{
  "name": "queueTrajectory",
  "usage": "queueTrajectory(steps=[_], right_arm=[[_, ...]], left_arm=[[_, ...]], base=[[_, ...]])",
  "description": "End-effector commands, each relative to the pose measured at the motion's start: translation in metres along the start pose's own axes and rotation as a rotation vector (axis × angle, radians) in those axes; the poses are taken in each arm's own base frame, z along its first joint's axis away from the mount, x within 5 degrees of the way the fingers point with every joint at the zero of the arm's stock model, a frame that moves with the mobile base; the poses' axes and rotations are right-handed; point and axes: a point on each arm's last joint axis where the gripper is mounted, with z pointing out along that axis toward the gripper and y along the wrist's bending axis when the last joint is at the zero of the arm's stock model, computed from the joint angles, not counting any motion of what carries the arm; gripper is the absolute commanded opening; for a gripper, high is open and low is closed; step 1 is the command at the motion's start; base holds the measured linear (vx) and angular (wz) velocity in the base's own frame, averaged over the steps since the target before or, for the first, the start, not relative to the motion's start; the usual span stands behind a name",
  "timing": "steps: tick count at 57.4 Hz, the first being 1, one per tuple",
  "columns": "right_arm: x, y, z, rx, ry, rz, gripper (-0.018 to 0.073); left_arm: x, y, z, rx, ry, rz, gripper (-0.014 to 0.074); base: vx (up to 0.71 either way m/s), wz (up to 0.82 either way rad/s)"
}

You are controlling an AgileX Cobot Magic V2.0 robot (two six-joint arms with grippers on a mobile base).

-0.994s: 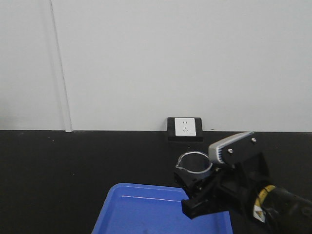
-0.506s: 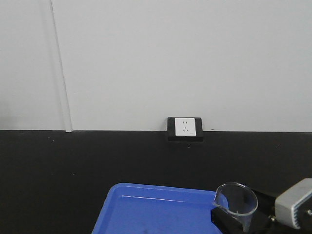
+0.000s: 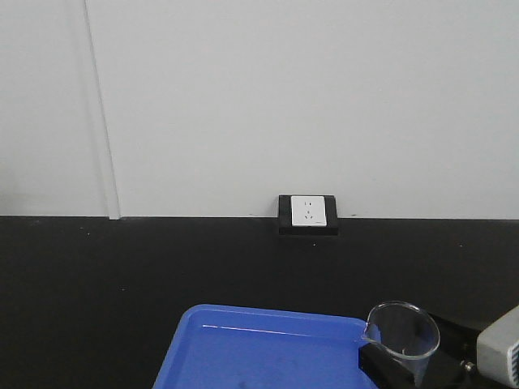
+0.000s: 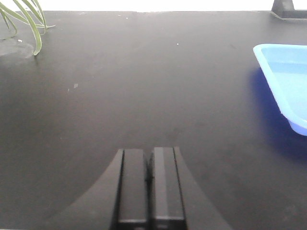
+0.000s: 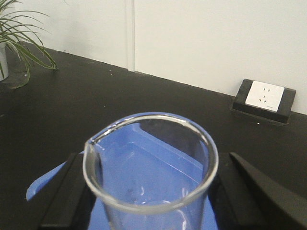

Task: Move beaker to silver tray on left bench
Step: 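Drive the base to the bench with the silver tray, holding the beaker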

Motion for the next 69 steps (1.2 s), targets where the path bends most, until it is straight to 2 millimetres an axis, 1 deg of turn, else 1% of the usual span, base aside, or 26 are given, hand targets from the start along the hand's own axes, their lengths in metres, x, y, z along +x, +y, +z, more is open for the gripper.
queueTrajectory(steps=[1,44,58,69], right_arm=[[-0.0193,0.0011,-0.0031,-0.016,-0.125,-0.012,-0.0008],[-0.0193,0.0011,-0.0031,-0.016,-0.125,-0.012,-0.0008],[-0.0193,0.0011,-0.0031,-0.016,-0.125,-0.012,-0.0008],[-0.0193,0.0011,-0.0031,-0.016,-0.125,-0.012,-0.0008]], left_arm=[[0.0012,-0.0005,0.0019,0.008,-0.065,-0.011,0.0001],[0.0012,-0.0005,0.0019,0.008,-0.065,-0.011,0.0001],[0.0012,-0.0005,0.0019,0.008,-0.065,-0.011,0.0001],[0.0012,-0.0005,0.0019,0.008,-0.065,-0.011,0.0001]], base=[[0.0,0.0],[-0.01,0.03],[-0.1,0.22],[-0.15,0.45]])
